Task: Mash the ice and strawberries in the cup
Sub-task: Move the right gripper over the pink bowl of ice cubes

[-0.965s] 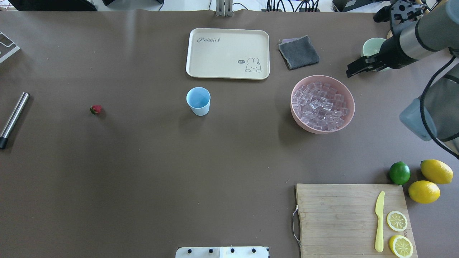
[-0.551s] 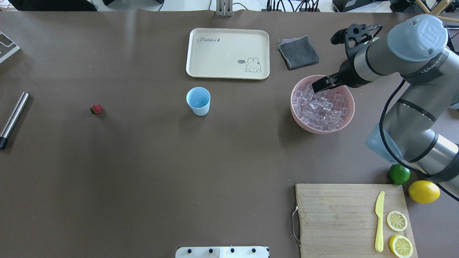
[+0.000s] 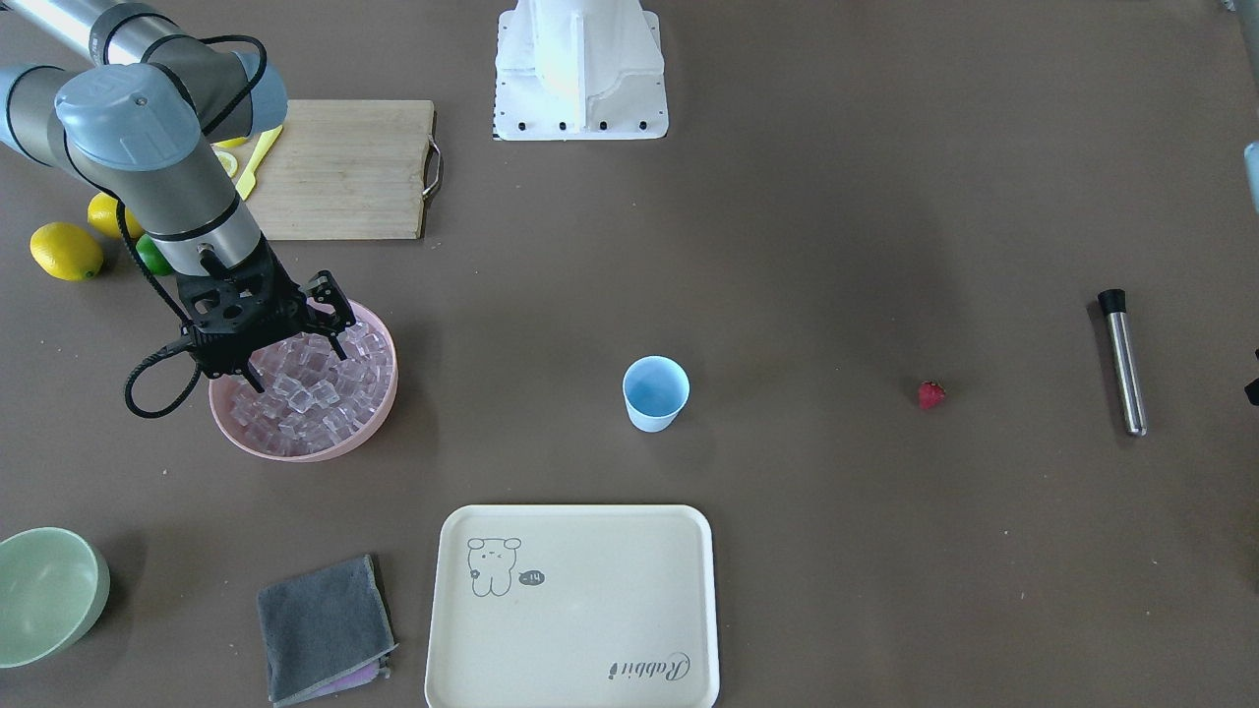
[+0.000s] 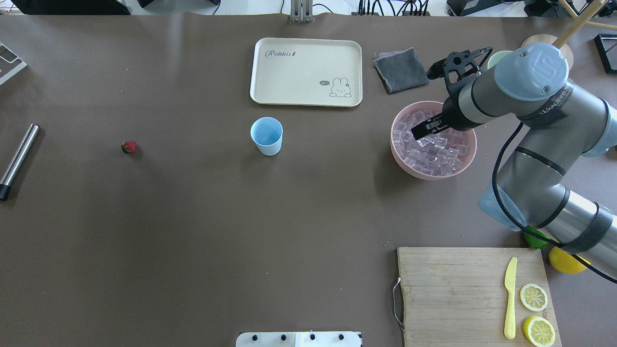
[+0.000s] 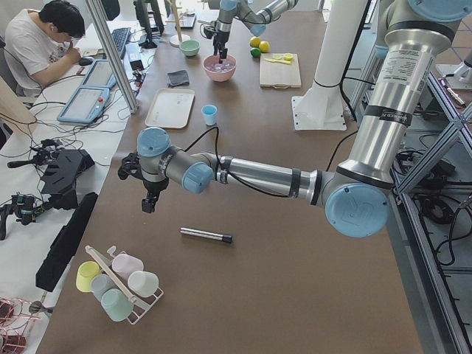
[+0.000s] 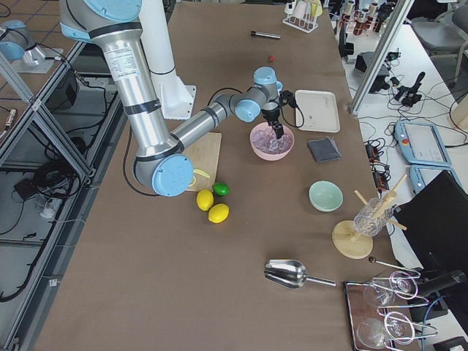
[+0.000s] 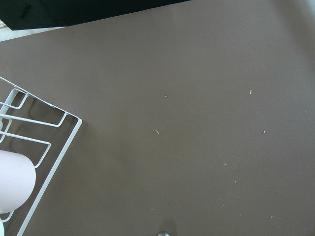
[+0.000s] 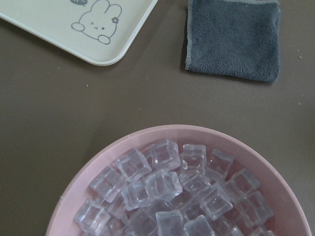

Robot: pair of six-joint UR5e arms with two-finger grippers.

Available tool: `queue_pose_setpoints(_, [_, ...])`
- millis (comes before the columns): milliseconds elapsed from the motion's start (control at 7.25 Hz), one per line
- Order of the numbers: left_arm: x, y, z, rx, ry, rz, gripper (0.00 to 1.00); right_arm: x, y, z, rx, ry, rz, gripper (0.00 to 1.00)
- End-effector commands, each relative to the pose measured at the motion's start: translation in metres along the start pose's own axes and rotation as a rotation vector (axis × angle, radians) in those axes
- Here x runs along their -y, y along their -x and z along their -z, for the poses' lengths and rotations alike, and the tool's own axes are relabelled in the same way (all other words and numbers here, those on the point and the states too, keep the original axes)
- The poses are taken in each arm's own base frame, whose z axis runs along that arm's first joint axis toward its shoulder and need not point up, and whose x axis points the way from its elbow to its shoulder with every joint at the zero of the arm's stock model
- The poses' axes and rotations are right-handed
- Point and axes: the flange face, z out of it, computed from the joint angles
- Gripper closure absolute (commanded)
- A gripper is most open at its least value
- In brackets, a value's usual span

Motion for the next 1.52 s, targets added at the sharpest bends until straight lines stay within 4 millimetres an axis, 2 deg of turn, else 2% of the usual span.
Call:
queue_pose_setpoints(0, [-0.005, 0.003, -0.002, -0.001, -0.004, -0.006, 0.03, 0.004, -0.004, -0.012, -0.012, 0.016, 0.102, 0.07])
queue_pose_setpoints(414, [-0.01, 0.005, -0.005, -0.004, -0.017, -0.015, 0.03, 0.009, -0.007, -0.026, -0.005, 0.008, 0.149, 0.06])
queue_pose_setpoints(689, [-0.01, 0.005, -0.004, -0.005, -0.018, -0.016, 0.03, 0.003, -0.015, -0.037, -0.016, 0.03, 0.171, 0.06])
queue_pose_setpoints(1241, [-0.011, 0.004, -0.003, -0.005, -0.019, -0.017, 0.03, -0.01, -0.017, -0.042, -0.017, 0.048, 0.164, 0.07])
queue_pose_setpoints(1378, [-0.011, 0.004, -0.003, -0.005, -0.019, -0.017, 0.03, -0.01, -0.015, -0.042, -0.016, 0.048, 0.165, 0.1])
